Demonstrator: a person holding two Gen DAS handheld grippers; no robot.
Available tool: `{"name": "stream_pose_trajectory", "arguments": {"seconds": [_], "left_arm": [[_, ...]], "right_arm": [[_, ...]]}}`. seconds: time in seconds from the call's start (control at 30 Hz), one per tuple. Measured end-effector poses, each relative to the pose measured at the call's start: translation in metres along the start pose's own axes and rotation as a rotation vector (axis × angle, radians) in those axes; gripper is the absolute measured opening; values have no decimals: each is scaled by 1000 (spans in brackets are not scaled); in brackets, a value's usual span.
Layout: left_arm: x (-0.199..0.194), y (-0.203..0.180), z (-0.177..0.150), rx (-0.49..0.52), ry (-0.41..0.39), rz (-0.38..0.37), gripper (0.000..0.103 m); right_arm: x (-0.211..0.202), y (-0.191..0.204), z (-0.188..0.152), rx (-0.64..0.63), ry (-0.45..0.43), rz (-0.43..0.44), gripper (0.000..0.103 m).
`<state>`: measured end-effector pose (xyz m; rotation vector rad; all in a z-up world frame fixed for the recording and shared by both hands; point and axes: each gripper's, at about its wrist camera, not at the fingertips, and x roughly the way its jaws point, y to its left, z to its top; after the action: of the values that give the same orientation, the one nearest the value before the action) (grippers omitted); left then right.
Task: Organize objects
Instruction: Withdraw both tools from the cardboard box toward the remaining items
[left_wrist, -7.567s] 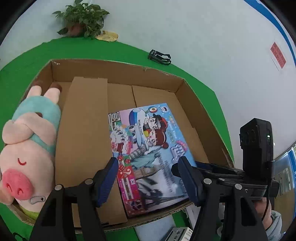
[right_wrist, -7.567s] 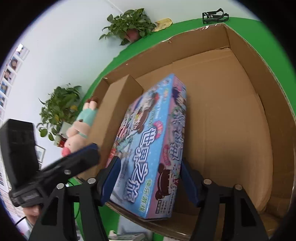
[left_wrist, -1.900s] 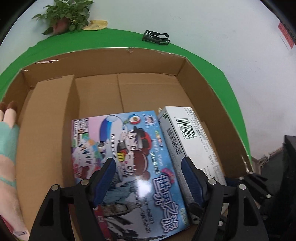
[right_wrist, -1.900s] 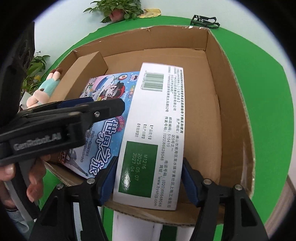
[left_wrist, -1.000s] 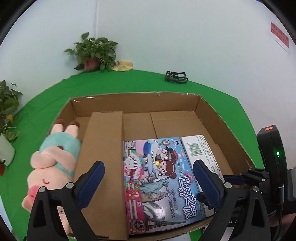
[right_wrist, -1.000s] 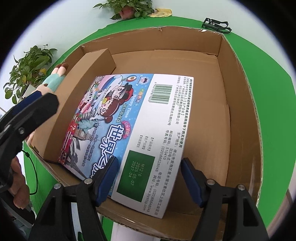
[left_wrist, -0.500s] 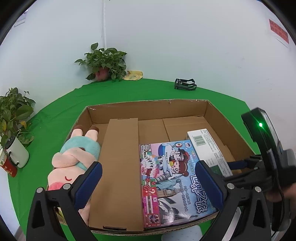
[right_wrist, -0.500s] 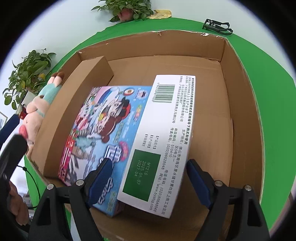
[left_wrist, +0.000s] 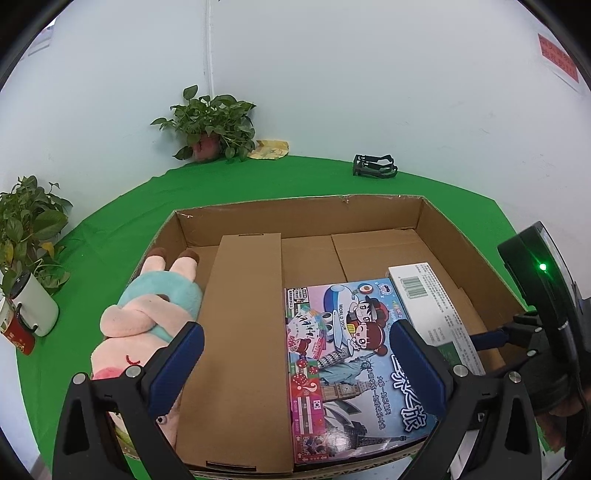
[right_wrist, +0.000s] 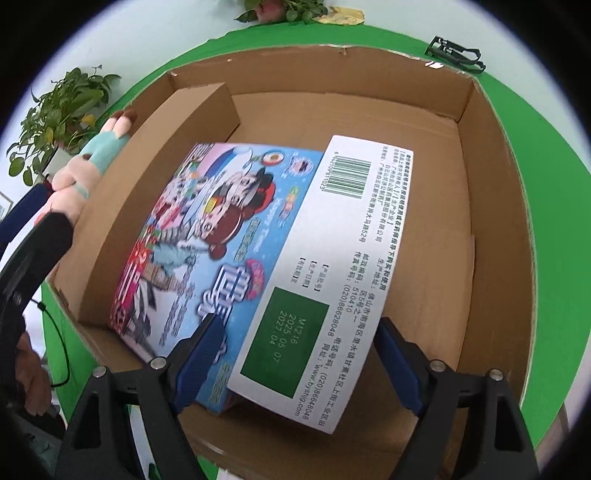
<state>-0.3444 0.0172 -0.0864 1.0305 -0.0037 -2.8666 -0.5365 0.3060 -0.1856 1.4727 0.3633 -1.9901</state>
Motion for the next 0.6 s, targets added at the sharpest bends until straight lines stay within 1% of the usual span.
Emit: {"name": "stream_pose_trajectory", "arguments": {"seconds": [0.07, 0.23, 0.3, 0.37, 0.43, 0.5, 0.6], "left_arm": [[3, 0, -2, -9, 10, -7, 101], [5, -1, -5, -6, 14, -2, 101], [5, -1, -5, -3, 10, 2, 101], [5, 0, -5, -10, 10, 0, 101], [4, 1, -5, -13, 6, 2, 101], [2, 3, -5, -9, -4, 8, 101], [-2, 7, -5, -21, -19, 15, 101]], "right_arm": [[0, 2, -3, -4, 12, 4, 83], [-1, 3, -10, 11, 7, 23, 87], [0, 6, -14, 11, 8, 26, 93], [0, 11, -18, 14, -5, 25, 96], [-2, 9, -22, 35, -36, 20, 98], [-4, 7, -26, 58, -65, 10, 102], [-15, 13, -32, 50, -122, -34, 102]]}}
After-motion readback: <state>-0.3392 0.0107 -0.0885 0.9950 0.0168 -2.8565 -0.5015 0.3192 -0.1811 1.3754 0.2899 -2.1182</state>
